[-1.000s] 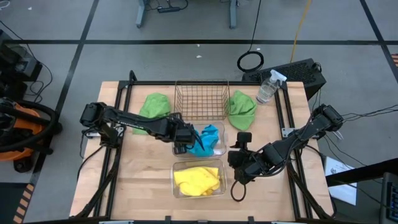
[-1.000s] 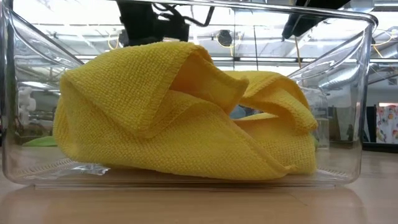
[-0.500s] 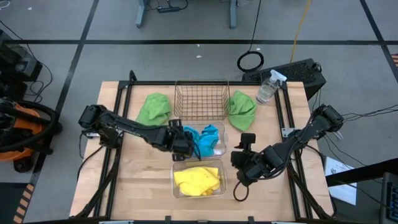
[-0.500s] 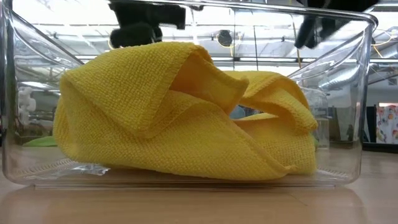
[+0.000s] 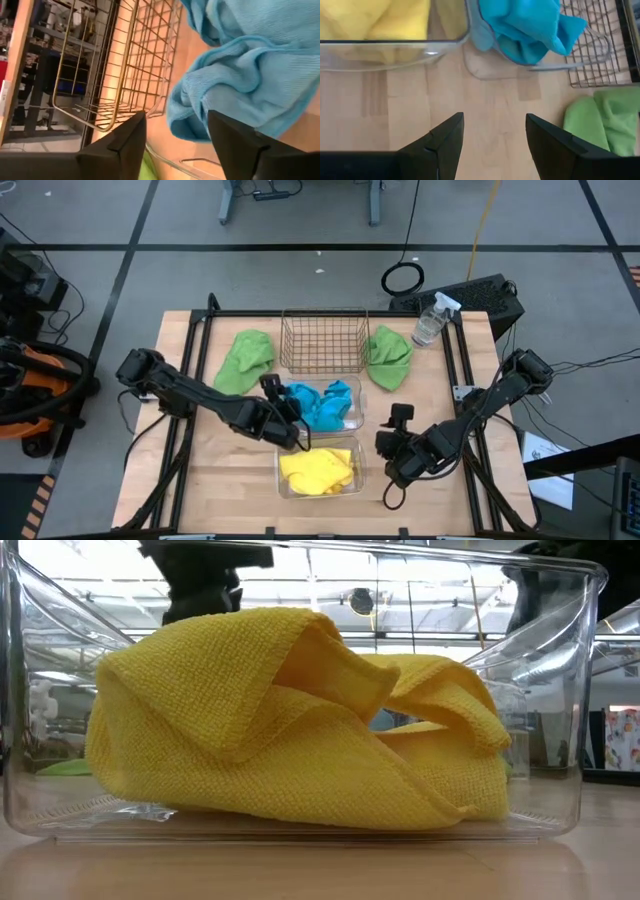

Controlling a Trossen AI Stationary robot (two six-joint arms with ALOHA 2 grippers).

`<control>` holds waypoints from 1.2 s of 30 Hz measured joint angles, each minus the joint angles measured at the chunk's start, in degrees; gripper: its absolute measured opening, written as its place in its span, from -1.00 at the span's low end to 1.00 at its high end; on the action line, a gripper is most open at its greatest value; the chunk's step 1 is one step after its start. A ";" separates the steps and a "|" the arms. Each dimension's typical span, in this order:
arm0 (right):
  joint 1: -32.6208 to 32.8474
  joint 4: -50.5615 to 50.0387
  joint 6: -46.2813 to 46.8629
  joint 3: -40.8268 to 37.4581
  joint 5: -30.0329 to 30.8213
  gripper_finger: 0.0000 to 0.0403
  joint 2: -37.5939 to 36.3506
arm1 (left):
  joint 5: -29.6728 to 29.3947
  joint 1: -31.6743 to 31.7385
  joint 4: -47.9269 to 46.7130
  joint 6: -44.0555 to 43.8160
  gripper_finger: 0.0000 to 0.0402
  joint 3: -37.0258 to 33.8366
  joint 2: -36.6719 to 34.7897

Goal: Sort microfiber towel by color & place in baskets
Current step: Adjust the transparent bins

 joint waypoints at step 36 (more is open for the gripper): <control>-13.08 13.60 -27.37 -7.09 -9.01 -0.96 0.00 | 20.04 11.17 35.46 5.07 -0.96 -35.16 -25.36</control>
